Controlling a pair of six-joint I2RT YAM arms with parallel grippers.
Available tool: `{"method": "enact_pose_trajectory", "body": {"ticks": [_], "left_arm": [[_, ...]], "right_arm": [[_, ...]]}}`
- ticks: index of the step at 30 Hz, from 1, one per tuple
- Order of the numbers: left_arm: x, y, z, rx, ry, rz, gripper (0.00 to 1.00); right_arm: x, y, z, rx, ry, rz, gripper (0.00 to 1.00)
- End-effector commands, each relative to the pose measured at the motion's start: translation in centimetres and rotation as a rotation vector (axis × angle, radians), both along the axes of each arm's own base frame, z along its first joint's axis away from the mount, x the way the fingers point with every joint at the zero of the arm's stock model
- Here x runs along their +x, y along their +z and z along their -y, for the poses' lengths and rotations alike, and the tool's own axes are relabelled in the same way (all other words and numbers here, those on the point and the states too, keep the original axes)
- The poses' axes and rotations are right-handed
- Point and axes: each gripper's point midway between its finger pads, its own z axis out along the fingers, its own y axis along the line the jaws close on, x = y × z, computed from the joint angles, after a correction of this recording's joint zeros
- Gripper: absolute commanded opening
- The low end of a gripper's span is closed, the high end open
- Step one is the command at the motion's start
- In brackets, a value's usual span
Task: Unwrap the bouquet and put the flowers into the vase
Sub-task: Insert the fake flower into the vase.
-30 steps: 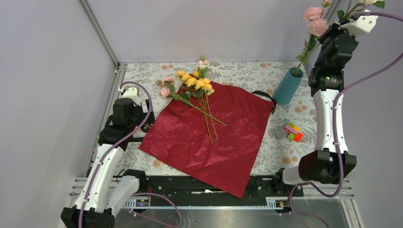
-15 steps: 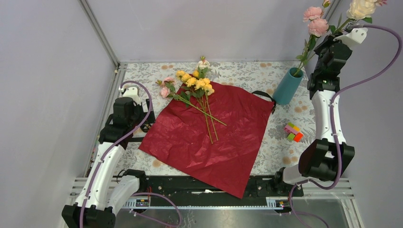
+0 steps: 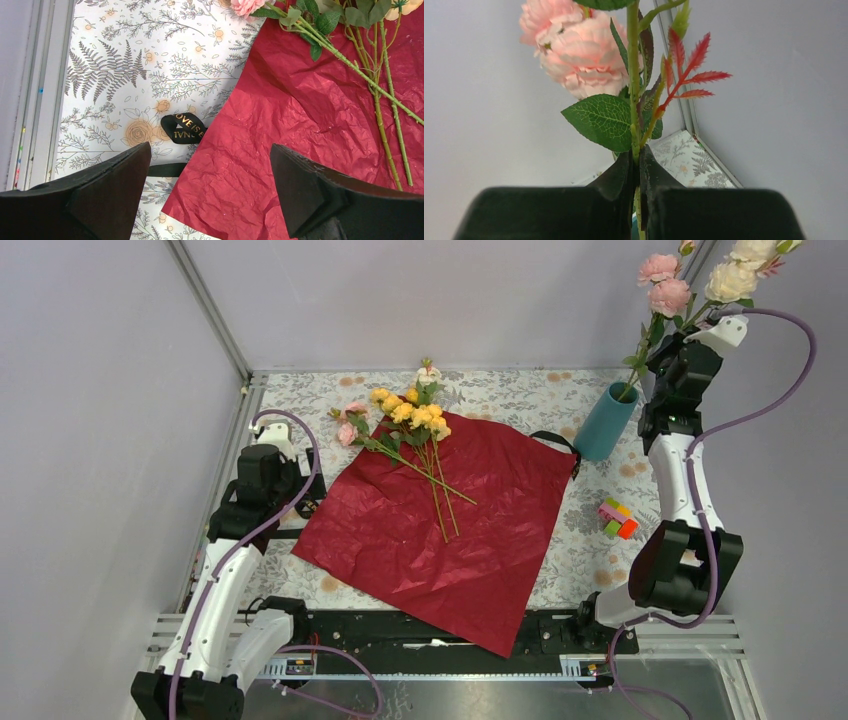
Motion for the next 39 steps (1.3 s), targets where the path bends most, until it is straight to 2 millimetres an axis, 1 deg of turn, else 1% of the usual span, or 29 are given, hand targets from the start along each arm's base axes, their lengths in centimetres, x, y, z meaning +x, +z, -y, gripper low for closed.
{"method": "enact_pose_trajectory", "body": {"ticks": [1,8,12,16,25,30,34,37,39], "left_arm": [[0.8,0.3,0.2,-0.011,-0.013,0.027,0.99],[0.9,0.5,0.3,-0.021,-0.014,0.038,0.99],[0.9,0.5,0.4,-0.028,-0.017,0.037,0.99],[0.9,0.6,0.5,-0.031,-0.017,0.045,0.99],[0.9,0.6,0.4,-0.029,-0.011,0.043,0.99],[1.0,0.5,0.6,-0.039,-0.020,0.037,0.99],[0.9,0.6,0.8,-0.047,-0.027,0.040,0.99],[0.9,0.6,0.9,-0.052,-0.032,0.043,0.99],[0.9,0.6,1.1,-0.060,-0.040,0.041,0.99]], "right_arm": [[0.3,0.3,-0.1,-0.011,0.015,0.052,0.00],[0.4,-1.6,-0.6,-0.011,0.043,0.014,0.00],[0.7,-3.2,-0.9,-0.001,0.063,-0.014,0.02],[1.1,-4.0,-1.5,0.000,0.101,-0.036,0.05],[1.8,-6.4,-2.4,0.028,0.160,-0.087,0.05],[1.5,-7.1,-2.5,0.032,0.160,-0.095,0.07],[0.9,-7.8,-2.2,0.024,0.139,-0.120,0.12],[0.6,-7.8,-2.3,0.010,0.141,-0.132,0.14],[0.3,-7.9,-2.4,0.002,0.147,-0.140,0.18]]}}
